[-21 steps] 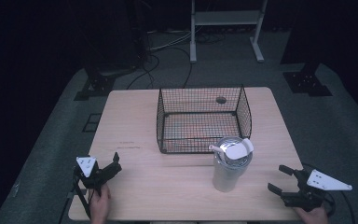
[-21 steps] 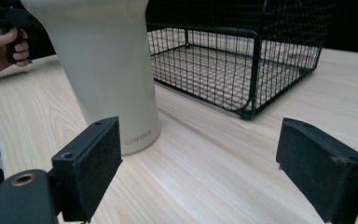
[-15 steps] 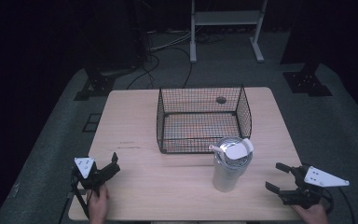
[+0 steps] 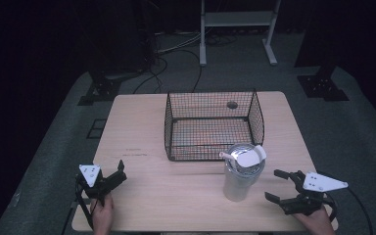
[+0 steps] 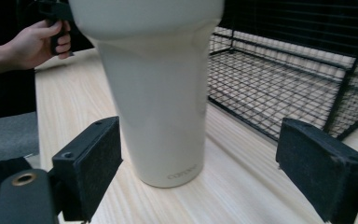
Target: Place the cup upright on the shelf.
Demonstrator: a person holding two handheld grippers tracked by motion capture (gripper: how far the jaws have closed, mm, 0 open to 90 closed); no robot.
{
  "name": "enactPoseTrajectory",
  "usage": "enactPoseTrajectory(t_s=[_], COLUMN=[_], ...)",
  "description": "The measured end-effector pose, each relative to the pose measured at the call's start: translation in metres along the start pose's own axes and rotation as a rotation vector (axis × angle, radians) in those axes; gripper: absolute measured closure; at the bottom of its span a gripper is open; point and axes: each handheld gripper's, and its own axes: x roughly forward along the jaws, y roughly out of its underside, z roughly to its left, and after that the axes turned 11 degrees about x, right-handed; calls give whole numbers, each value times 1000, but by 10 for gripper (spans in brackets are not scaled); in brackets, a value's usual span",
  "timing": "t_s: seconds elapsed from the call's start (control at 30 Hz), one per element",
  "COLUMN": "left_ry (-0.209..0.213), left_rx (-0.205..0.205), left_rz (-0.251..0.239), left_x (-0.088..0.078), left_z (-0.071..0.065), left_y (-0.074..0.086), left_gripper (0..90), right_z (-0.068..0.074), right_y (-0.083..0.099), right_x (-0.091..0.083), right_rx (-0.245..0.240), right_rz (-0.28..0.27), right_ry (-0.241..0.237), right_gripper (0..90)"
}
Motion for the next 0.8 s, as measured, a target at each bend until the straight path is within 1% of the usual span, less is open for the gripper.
enactPoseTrajectory(t_s=[0.07, 0.23, 0.27, 0.37, 0.5, 0.57, 0.67, 0.8], left_ry=[7, 16, 26, 33, 36, 30, 26, 23], left_rx=[8, 20, 27, 32, 28, 32, 26, 20], left_rz=[1, -3, -5, -4, -5, -2, 0, 1], left_x=[1, 2, 3, 2, 1, 0, 0, -1], left_z=[0, -1, -2, -4, -3, -2, 0, 2], left_y=[0, 0, -1, -1, 0, 0, 1, 2], left_gripper=[0, 0, 0, 0, 0, 0, 0, 0], right_z=[3, 7, 8, 8, 8, 8, 9, 11], right_y=[0, -2, -2, -2, -3, -3, -4, -5], right_x=[3, 10, 12, 15, 21, 24, 29, 36], right_rx=[-11, -12, -8, -2, 0, -1, 2, 2], right_rz=[5, 9, 13, 13, 2, -6, -8, -12], right_ry=[-5, -16, -15, -26, -33, -33, -33, -47], right_gripper=[131, 130, 130, 130, 130, 129, 130, 129])
